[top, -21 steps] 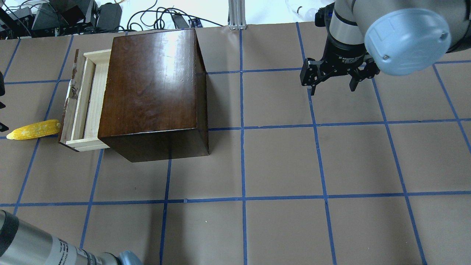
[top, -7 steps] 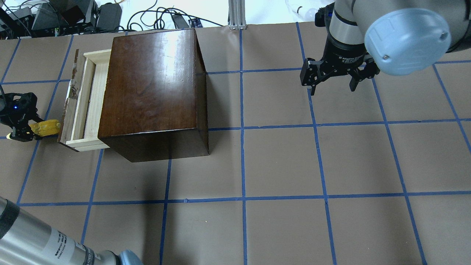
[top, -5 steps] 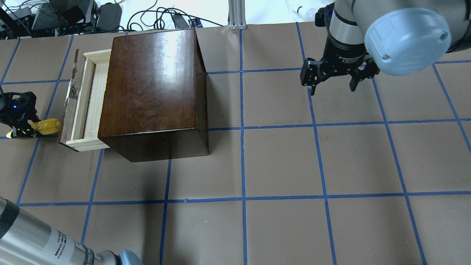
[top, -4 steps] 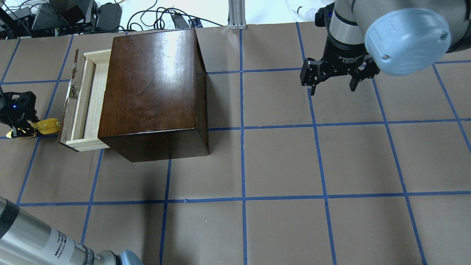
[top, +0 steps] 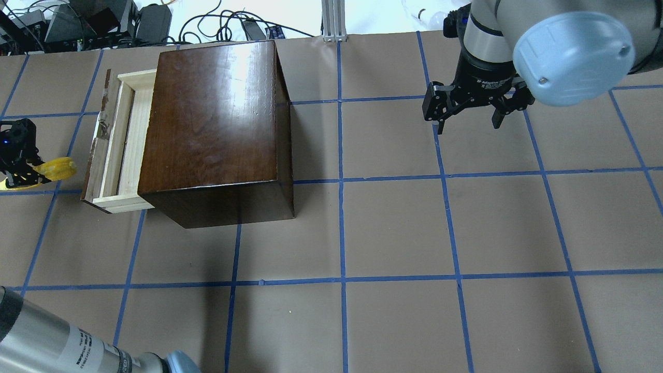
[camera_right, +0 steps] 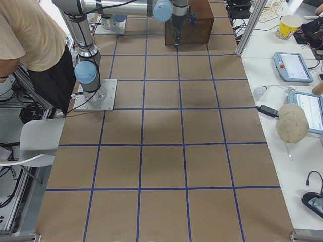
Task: Open drawer and put corn inside
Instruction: 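Lift the corn and carry it over the open drawer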
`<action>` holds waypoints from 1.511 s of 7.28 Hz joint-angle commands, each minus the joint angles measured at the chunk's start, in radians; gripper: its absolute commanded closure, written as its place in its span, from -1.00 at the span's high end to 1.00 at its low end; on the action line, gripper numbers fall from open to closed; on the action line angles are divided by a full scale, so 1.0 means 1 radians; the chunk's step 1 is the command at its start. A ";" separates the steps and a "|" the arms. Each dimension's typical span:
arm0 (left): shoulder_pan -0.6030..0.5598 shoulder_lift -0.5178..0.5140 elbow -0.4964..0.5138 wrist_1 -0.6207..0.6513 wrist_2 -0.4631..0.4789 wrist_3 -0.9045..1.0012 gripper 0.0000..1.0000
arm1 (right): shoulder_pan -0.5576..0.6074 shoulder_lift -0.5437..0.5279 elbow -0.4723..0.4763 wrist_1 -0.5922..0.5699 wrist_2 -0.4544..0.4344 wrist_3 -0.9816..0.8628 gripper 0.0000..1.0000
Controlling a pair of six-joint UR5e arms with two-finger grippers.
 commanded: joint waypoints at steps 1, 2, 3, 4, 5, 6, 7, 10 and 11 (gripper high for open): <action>-0.009 0.069 0.034 -0.102 -0.012 -0.080 -1.00 | 0.000 -0.001 0.000 0.000 0.000 0.000 1.00; -0.024 0.101 0.085 -0.199 -0.012 -0.125 -1.00 | 0.000 -0.001 0.000 0.000 0.000 0.000 1.00; -0.053 0.132 0.139 -0.281 -0.012 -0.174 -1.00 | 0.000 -0.001 0.000 -0.001 0.000 0.000 1.00; -0.088 0.162 0.179 -0.344 -0.012 -0.271 -1.00 | 0.000 0.001 0.000 0.000 0.000 0.000 1.00; -0.136 0.193 0.191 -0.363 -0.011 -0.391 -1.00 | 0.000 -0.001 0.000 0.000 0.002 0.000 1.00; -0.183 0.214 0.193 -0.359 0.000 -0.545 -1.00 | 0.000 -0.001 0.000 0.000 0.002 0.000 1.00; -0.229 0.236 0.193 -0.360 0.003 -0.682 -1.00 | 0.000 0.001 0.000 -0.001 0.002 0.000 1.00; -0.335 0.282 0.188 -0.369 0.032 -1.098 -1.00 | 0.000 0.001 0.000 0.000 0.002 0.000 1.00; -0.363 0.285 0.182 -0.371 0.032 -1.216 -1.00 | 0.000 0.001 0.000 0.000 0.002 0.000 1.00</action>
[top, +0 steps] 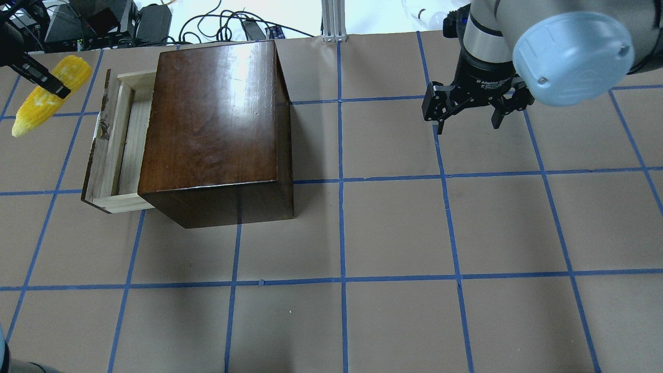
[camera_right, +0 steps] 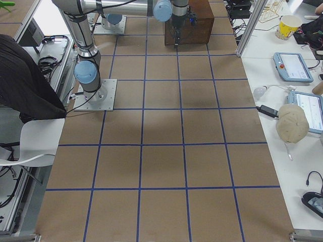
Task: Open drawer and put corn inside
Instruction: 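Lift the corn and carry it over the open drawer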
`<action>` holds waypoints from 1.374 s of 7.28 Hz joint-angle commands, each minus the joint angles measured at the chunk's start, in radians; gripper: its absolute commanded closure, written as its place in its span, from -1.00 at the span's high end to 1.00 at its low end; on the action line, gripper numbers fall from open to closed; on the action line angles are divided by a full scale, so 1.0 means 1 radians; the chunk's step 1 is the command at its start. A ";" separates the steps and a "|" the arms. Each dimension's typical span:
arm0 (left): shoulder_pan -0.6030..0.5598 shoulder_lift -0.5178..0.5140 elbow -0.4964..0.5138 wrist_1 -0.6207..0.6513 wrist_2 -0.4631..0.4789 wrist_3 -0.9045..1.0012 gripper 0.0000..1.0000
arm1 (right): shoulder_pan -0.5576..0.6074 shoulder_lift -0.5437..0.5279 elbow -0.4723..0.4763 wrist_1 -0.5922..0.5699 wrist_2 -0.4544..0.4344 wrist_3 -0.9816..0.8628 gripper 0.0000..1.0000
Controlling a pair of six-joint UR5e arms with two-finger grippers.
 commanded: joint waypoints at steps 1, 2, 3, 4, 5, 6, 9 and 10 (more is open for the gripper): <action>-0.051 0.001 -0.010 -0.002 0.007 -0.264 -1.00 | 0.000 -0.001 0.000 0.000 0.000 0.000 1.00; -0.055 -0.014 -0.011 -0.002 0.006 -0.379 -1.00 | 0.000 0.000 0.000 0.000 0.000 0.000 1.00; -0.068 -0.022 -0.011 -0.012 0.006 -0.484 -1.00 | 0.000 -0.001 0.000 -0.001 0.000 0.000 1.00; -0.087 -0.023 -0.010 -0.024 0.006 -0.591 -1.00 | 0.000 -0.001 -0.001 -0.001 0.000 0.000 1.00; -0.100 -0.025 -0.010 -0.026 0.016 -0.647 -1.00 | 0.000 0.000 0.000 0.000 0.000 0.000 1.00; -0.101 -0.030 -0.014 -0.038 0.016 -0.690 -1.00 | 0.000 -0.001 0.000 0.000 -0.002 0.000 1.00; -0.120 -0.042 -0.048 -0.037 0.016 -0.818 -1.00 | 0.000 -0.001 0.000 0.000 -0.002 0.000 1.00; -0.120 -0.051 -0.056 -0.034 0.016 -0.816 -1.00 | 0.000 -0.001 0.000 0.000 -0.002 0.000 1.00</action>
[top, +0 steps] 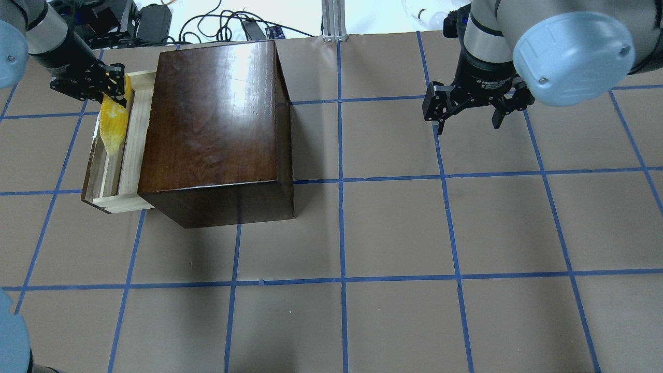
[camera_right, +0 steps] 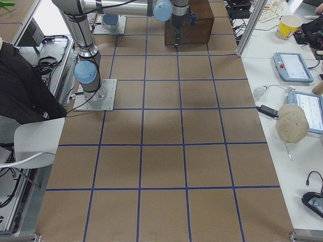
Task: Open drawer and put corn inside
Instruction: 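Lower the corn into the drawer and open the left gripper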
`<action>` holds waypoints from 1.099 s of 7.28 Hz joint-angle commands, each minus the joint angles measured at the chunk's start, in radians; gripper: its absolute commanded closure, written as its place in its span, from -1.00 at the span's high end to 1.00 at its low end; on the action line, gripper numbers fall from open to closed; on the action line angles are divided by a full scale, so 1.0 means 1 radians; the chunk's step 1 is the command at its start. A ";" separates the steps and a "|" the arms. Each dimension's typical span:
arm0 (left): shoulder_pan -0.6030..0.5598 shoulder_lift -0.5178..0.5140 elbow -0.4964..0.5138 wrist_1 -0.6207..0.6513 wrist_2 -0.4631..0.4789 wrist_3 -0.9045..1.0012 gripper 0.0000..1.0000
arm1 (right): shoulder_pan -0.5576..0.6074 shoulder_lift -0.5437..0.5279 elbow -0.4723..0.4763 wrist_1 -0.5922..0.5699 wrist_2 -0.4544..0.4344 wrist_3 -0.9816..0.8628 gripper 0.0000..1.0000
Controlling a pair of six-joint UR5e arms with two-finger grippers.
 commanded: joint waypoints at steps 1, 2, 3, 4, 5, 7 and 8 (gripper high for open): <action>-0.003 -0.013 -0.013 0.006 0.000 0.001 -1.00 | 0.000 0.000 0.000 0.000 0.000 0.000 1.00; -0.003 -0.015 -0.014 0.006 0.000 0.005 -1.00 | 0.000 0.000 0.000 0.000 0.000 0.000 1.00; -0.002 -0.016 -0.020 0.006 0.000 0.026 -0.97 | 0.000 0.001 0.000 0.000 0.000 0.000 1.00; -0.002 -0.021 -0.028 0.004 0.002 0.064 -0.23 | 0.000 0.000 0.000 0.000 0.000 0.000 1.00; -0.002 -0.024 -0.030 0.009 0.000 0.063 0.78 | 0.000 0.000 0.000 -0.002 0.000 0.000 1.00; -0.003 -0.021 -0.028 0.007 0.002 0.061 1.00 | 0.000 0.001 0.000 0.000 0.000 0.000 1.00; -0.002 -0.015 -0.023 0.007 0.002 0.061 1.00 | 0.000 0.000 0.000 -0.002 0.000 0.000 1.00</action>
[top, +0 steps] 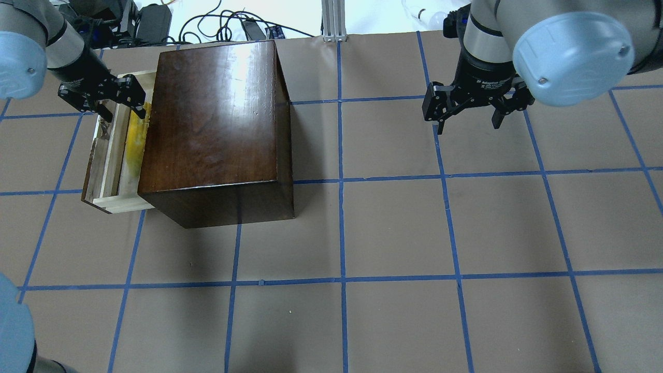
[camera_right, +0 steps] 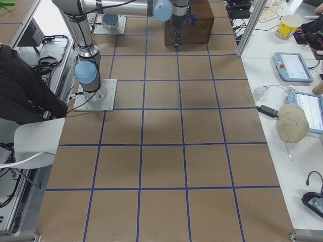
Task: Open drawer and put corn inside
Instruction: 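Lower the corn into the drawer and open the left gripper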
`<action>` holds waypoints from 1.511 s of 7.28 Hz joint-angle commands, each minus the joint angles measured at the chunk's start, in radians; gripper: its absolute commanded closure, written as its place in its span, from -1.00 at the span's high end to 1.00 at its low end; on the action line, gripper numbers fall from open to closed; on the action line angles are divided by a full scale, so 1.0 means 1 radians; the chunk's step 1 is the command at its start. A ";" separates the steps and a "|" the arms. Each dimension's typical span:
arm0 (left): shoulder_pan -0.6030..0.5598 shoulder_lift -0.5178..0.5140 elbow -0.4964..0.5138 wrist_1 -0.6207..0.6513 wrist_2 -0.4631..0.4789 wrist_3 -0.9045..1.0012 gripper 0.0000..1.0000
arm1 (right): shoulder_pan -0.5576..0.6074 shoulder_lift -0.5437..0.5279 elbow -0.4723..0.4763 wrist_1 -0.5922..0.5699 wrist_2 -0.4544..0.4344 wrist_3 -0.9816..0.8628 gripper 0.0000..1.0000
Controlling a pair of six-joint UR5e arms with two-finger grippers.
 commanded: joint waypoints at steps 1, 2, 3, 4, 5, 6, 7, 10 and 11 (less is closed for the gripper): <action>0.001 0.015 0.008 -0.002 0.000 0.002 1.00 | 0.000 -0.001 0.000 0.000 0.000 0.000 1.00; 0.000 0.027 0.013 -0.010 0.000 0.002 1.00 | 0.000 0.000 0.000 0.000 0.000 0.000 1.00; -0.011 0.036 0.015 -0.013 0.002 0.000 1.00 | 0.000 -0.001 0.000 0.000 0.000 0.000 1.00; -0.023 0.055 0.015 -0.016 0.002 -0.009 1.00 | 0.000 -0.001 0.000 -0.001 0.000 0.000 1.00; -0.061 0.087 0.016 -0.028 0.003 -0.030 1.00 | 0.000 -0.001 0.000 0.000 0.000 0.000 1.00; -0.100 0.113 0.015 -0.039 0.003 -0.096 1.00 | 0.000 -0.001 0.000 0.000 0.000 0.000 1.00; -0.134 0.137 0.015 -0.065 0.003 -0.128 1.00 | 0.000 -0.001 0.000 -0.001 0.000 0.000 1.00; -0.271 0.200 0.013 -0.137 0.070 -0.216 1.00 | 0.000 0.000 0.000 0.000 0.002 0.000 1.00; -0.305 0.226 0.016 -0.154 0.066 -0.216 1.00 | 0.000 -0.001 0.000 0.000 0.002 0.000 1.00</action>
